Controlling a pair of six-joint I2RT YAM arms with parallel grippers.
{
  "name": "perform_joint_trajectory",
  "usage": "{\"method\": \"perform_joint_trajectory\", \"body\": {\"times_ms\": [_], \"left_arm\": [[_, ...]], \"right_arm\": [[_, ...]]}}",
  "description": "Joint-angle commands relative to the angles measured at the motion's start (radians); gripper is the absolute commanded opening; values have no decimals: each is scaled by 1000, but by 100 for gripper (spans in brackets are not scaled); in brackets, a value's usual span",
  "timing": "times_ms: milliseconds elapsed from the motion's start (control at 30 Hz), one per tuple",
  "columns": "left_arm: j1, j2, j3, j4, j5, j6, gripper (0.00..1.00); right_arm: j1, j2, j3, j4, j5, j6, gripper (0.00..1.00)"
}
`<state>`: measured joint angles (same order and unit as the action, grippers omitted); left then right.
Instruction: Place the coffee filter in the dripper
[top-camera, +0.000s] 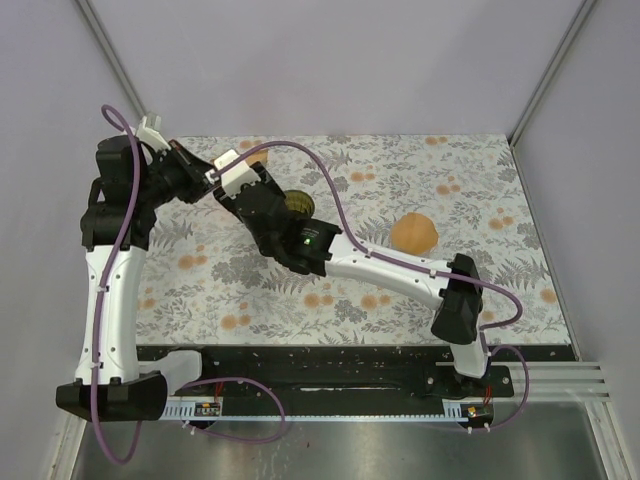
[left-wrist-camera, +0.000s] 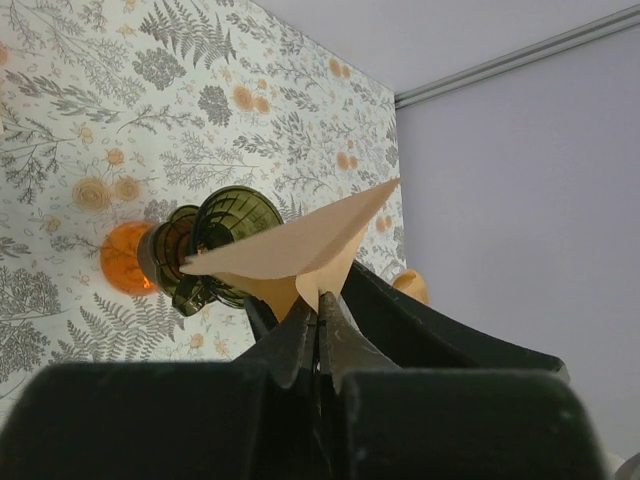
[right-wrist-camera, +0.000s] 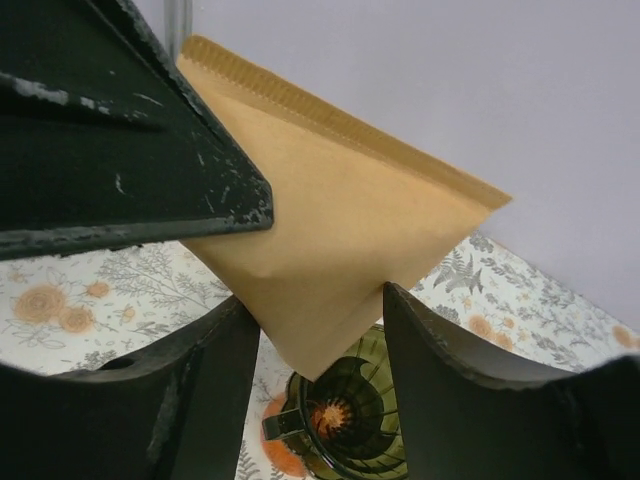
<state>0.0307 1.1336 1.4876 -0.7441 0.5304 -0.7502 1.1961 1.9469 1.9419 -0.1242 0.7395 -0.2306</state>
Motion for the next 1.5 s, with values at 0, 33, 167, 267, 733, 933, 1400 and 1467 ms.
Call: {"method": "perform_joint_trajectory", "body": {"times_ms": [0, 33, 167, 267, 733, 933, 1400, 1467], "left_arm": [[-2, -25, -13, 14, 34, -26, 0], [-2, -23, -16, 15, 31, -26, 0], [0, -15, -20, 25, 20, -32, 0], [0, -12, -21, 31, 29, -40, 0], [0, -6, -41, 35, 77, -35, 0], [0, -15, -46, 35, 85, -26, 0], [2, -23, -21, 72, 65, 144, 45], [2, -15, -17, 68, 71, 167, 48]], "right_arm": [[36, 33, 43, 113, 86, -162, 60], [45, 46, 39, 165, 89, -200, 62], [82, 95, 46, 270, 176, -364, 75], [88, 118, 60, 333, 237, -432, 73], [106, 196, 49, 784, 368, -901, 49], [106, 162, 12, 733, 360, -856, 17], [63, 12, 48, -64, 103, -163, 0], [42, -11, 42, -132, 40, -77, 0]]}}
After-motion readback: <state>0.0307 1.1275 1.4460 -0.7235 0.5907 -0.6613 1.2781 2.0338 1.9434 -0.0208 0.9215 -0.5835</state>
